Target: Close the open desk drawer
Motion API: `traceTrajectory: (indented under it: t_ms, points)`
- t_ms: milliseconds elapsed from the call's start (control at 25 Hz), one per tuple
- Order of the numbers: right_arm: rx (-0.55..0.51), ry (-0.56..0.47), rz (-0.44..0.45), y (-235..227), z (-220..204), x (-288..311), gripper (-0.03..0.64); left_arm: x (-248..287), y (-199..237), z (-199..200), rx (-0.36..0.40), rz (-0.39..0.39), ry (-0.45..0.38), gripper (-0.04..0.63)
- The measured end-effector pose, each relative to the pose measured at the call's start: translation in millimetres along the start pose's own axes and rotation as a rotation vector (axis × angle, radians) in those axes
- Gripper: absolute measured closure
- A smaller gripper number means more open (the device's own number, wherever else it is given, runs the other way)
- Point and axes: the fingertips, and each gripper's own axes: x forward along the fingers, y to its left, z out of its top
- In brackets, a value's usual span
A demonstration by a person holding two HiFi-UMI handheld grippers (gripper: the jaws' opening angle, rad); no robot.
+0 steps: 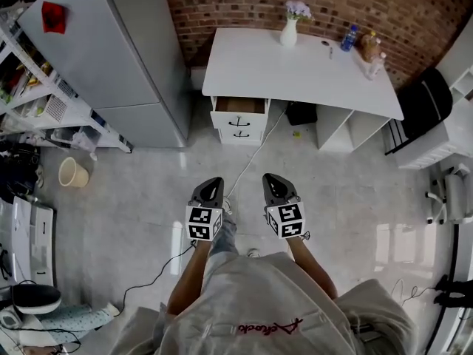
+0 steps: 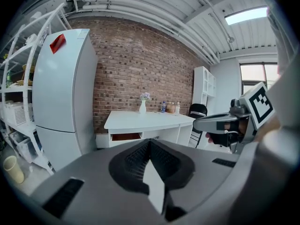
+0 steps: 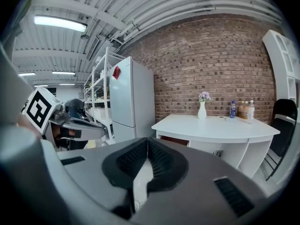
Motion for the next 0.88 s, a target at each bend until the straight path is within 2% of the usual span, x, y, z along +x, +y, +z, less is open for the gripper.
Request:
traceTrajectory:
  t_ms: [320, 880]
  points:
    - [0.006, 0.036, -0.039, -26.4, 28.3, 85.4, 0.598, 76.3, 59.2, 29.9, -0.012, -0.062, 0.015, 0.581]
    - [0.017, 0.027, -0.139, -75.5, 99.6, 238.2, 0.598, 186.5, 173.7, 96.9, 0.029, -0.144, 0.018, 0.581]
